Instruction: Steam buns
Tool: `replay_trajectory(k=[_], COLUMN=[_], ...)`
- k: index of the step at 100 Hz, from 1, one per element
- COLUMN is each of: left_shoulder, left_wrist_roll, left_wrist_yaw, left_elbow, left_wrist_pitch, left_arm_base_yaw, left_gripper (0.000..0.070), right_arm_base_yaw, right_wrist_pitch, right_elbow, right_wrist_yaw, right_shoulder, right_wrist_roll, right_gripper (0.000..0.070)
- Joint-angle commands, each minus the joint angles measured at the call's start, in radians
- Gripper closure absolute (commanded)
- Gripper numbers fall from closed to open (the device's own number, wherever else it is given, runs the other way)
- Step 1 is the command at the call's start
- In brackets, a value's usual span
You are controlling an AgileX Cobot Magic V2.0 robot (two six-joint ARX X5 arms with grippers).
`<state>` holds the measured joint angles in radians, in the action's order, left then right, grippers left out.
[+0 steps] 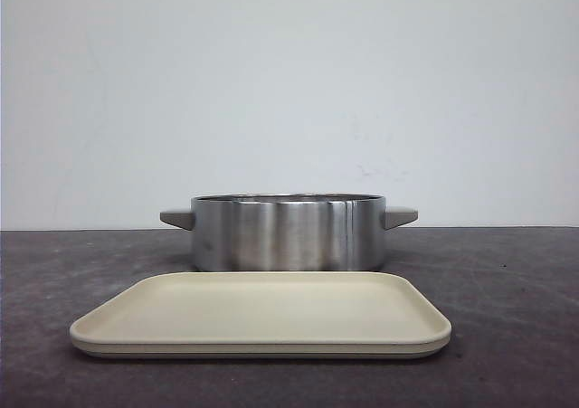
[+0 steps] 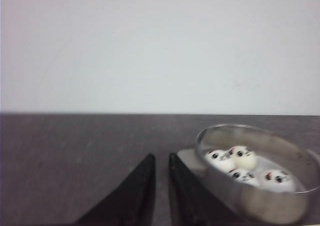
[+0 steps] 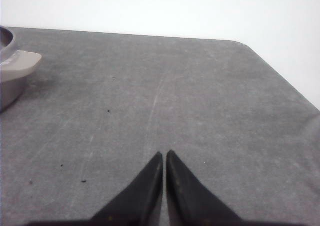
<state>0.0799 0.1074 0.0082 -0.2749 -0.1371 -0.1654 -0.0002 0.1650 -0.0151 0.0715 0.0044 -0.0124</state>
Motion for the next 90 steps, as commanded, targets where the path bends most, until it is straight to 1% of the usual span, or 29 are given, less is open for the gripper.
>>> replay_trajectory(k=[1,13,31,47,63,79,90], left_shoulder=[-0.011,-0.013,-0.021,-0.051,-0.077,-0.077,-0.077], left_wrist_roll=[0.056,0.066,0.067,0.060,-0.016,-0.026,-0.060], left_wrist_yaw=[0.022,0.023,0.026,0.026,0.025,0.012,0.007], left_elbow=[0.063,0.153,0.221,0.260,0.262,0.262,0.262], left_wrist_pitch=[0.082,0.161,0.160,0.169,0.119,0.008,-0.056], left_arm_base_yaw=[0.018,0.059,0.130,0.167,0.183,0.198,0.200], left_gripper=[0.0700,0.0700,0.0700,0.0700,0.0700,0.0700,0.0700], right_arm_base_yaw=[0.000,0.000,0.000,0.000,0.000,0.000,0.000], right_wrist_pitch=[-0.008,-0.008,-0.008,-0.008,-0.008,-0.008,-0.008], right_elbow=[0.003,0.003,0.003,0.003,0.003,0.003,0.003], right_wrist_yaw=[0.000,0.000,0.000,0.000,-0.001,0.000,0.000], right_shoulder=[-0.001,-0.001,-0.001,-0.001,-0.001,-0.001,-0.001], right_wrist_roll=[-0.010,-0.010,-0.010,-0.010,-0.010,-0.010,-0.010], right_gripper=[0.0696,0.0696,0.0696,0.0696,0.0696,0.0696,0.0696])
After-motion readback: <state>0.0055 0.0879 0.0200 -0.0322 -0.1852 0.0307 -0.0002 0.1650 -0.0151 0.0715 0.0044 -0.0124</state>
